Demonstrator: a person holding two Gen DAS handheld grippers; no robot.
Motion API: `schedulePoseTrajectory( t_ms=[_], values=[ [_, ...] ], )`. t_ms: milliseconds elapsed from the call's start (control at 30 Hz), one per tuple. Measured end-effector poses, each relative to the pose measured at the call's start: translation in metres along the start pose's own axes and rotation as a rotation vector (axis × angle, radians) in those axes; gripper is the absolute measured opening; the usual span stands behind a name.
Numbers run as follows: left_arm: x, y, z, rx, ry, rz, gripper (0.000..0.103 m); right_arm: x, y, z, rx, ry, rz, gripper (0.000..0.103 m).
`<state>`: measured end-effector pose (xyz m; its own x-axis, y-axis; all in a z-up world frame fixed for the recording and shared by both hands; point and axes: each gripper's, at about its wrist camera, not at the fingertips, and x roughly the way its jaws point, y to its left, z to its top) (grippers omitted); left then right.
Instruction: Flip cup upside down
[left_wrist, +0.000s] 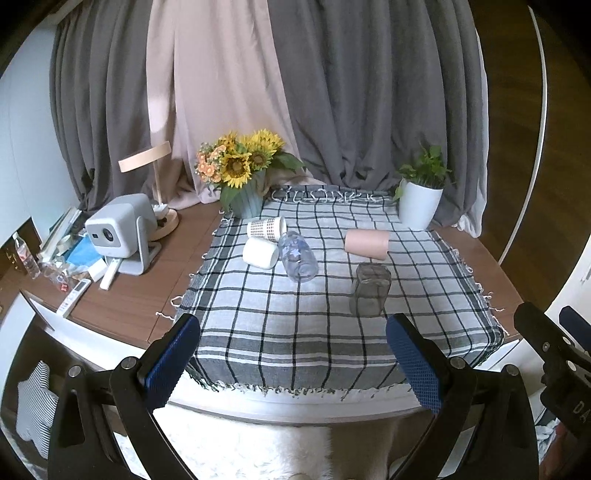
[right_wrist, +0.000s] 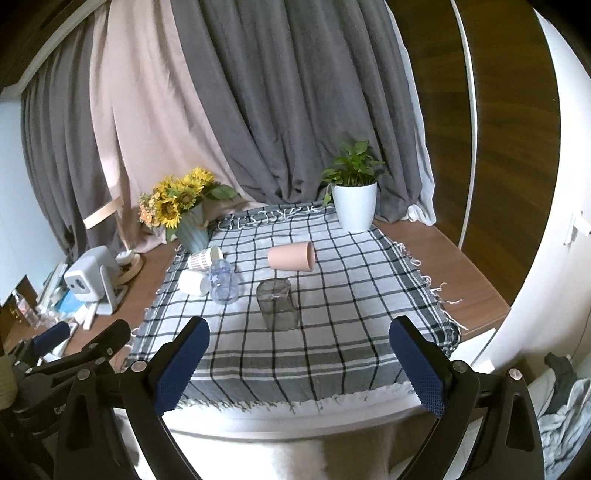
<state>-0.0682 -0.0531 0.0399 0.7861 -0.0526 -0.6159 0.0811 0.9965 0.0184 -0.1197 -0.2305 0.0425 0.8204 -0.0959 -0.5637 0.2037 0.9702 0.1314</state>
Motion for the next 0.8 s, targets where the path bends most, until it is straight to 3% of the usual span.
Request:
schedulePoseTrajectory(
  t_ms=[800],
  values=[
    [-0.0018, -0.0075, 0.0004, 0.039, 0.001, -0.019, 0.103, -0.0028, -0.0052, -0.0008, 0.021, -0.005, 0.001, 0.098]
  ],
)
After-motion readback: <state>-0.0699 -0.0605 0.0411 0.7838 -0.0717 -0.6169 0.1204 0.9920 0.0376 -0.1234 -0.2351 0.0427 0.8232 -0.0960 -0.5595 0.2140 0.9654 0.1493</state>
